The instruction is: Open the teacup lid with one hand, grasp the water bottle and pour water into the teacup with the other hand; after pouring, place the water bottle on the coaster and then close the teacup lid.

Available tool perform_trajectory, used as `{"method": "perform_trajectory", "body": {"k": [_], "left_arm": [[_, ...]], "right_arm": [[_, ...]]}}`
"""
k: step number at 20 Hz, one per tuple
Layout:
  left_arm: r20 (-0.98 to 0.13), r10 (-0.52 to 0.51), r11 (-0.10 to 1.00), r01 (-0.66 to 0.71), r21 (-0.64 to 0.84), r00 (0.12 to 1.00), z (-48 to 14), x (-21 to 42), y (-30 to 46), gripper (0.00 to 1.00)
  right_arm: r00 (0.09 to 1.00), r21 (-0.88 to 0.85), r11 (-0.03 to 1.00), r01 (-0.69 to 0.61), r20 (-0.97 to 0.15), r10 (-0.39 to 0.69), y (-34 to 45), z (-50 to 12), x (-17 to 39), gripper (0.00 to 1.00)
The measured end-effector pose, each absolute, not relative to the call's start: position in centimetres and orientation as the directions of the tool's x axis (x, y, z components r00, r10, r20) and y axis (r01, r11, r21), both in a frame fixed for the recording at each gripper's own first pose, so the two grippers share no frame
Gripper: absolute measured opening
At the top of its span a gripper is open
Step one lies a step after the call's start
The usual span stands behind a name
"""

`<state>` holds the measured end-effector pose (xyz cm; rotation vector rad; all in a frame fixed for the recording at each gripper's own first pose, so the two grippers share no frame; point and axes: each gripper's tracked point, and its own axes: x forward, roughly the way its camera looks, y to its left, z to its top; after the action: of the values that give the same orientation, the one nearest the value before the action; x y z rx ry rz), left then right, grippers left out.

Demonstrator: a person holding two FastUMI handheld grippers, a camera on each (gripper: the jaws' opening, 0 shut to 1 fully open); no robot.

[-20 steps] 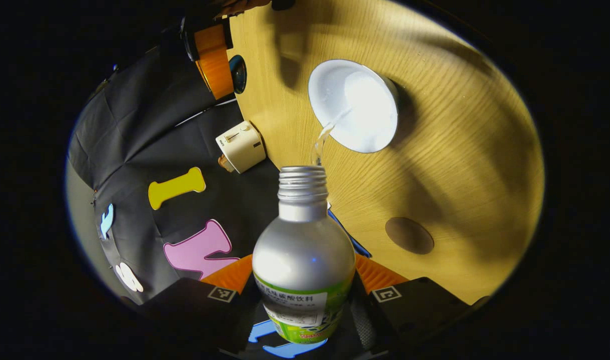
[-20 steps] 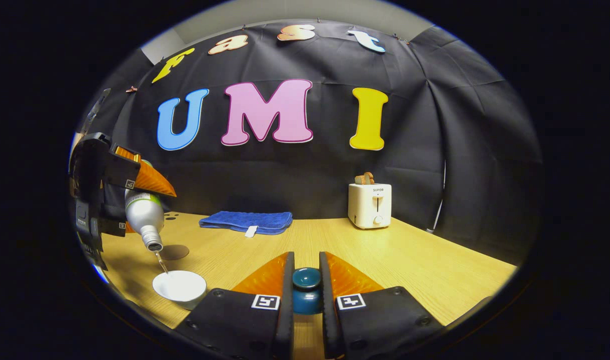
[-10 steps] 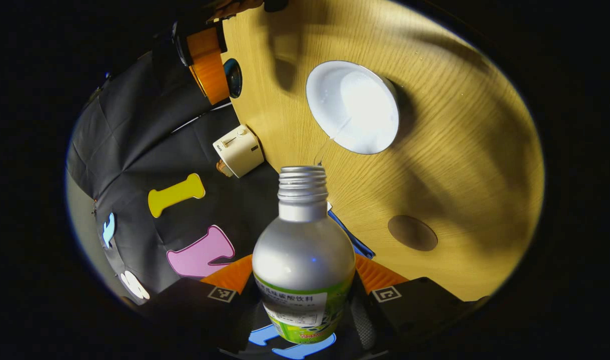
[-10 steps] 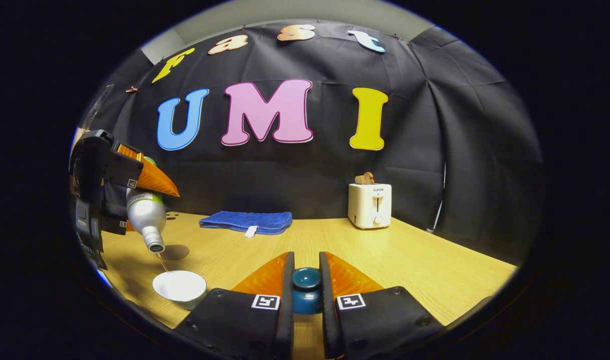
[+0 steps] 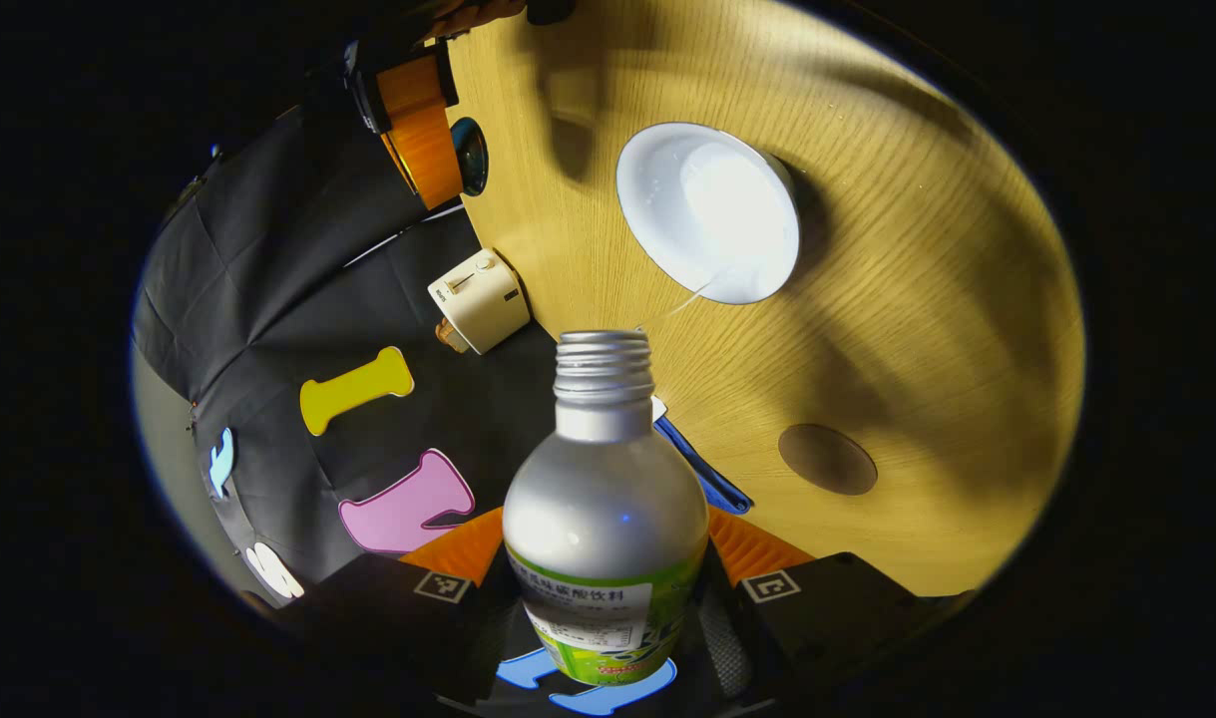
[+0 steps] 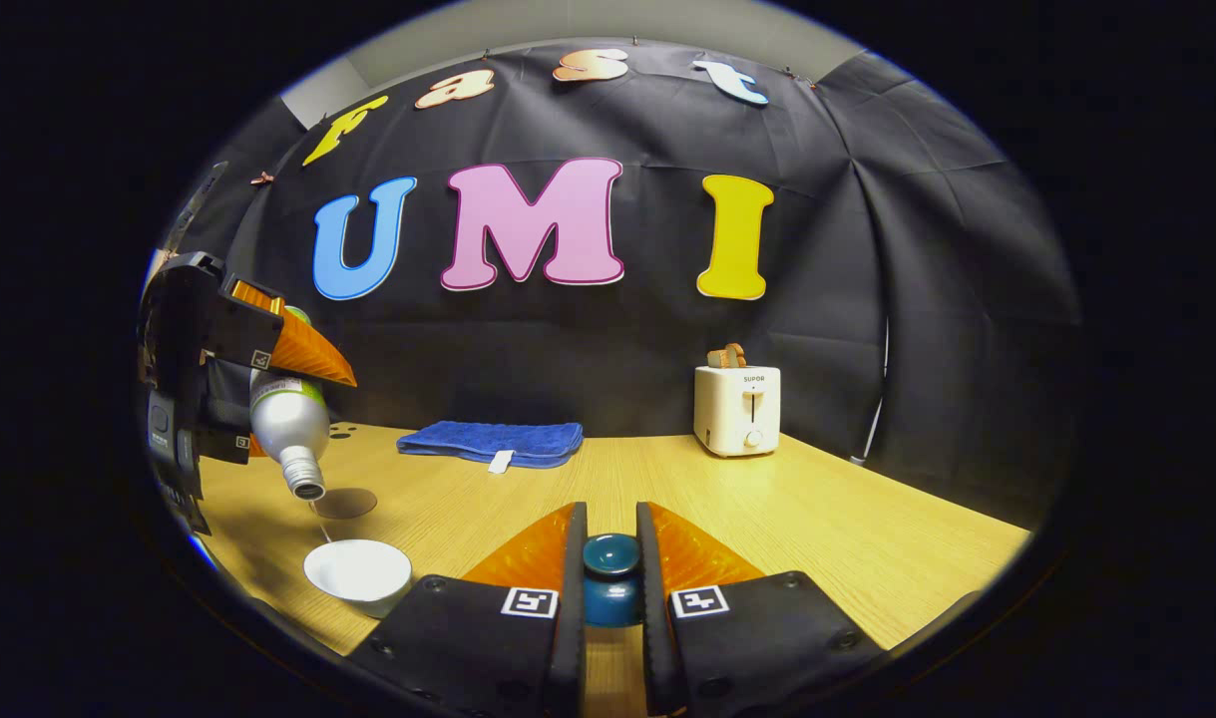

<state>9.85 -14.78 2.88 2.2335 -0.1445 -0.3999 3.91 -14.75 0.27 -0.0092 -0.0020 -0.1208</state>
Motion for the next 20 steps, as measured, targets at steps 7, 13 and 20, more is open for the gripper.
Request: {"method": "perform_trajectory", "body": {"k": [7,13,20], "left_arm": [[-0.230,-0.255,-0.645,0.011,0.764,0.939,3.2,9.4,-15.3,0.83],[-0.227,-0.261,-0.646,0.005,0.763,0.938,3.3,9.1,-15.6,0.83],[-0.231,-0.304,-0.593,0.006,0.805,0.924,3.2,8.7,-15.8,0.83]], "right_arm": [[0.994,-0.009,0.994,0.110,0.002,-0.110,-14.6,0.3,4.0,0.27],[0.994,-0.009,0.994,0.110,0.002,-0.110,-14.6,0.3,4.0,0.27],[0.994,-0.009,0.994,0.112,0.002,-0.112,-14.6,0.2,4.0,0.27]]}}
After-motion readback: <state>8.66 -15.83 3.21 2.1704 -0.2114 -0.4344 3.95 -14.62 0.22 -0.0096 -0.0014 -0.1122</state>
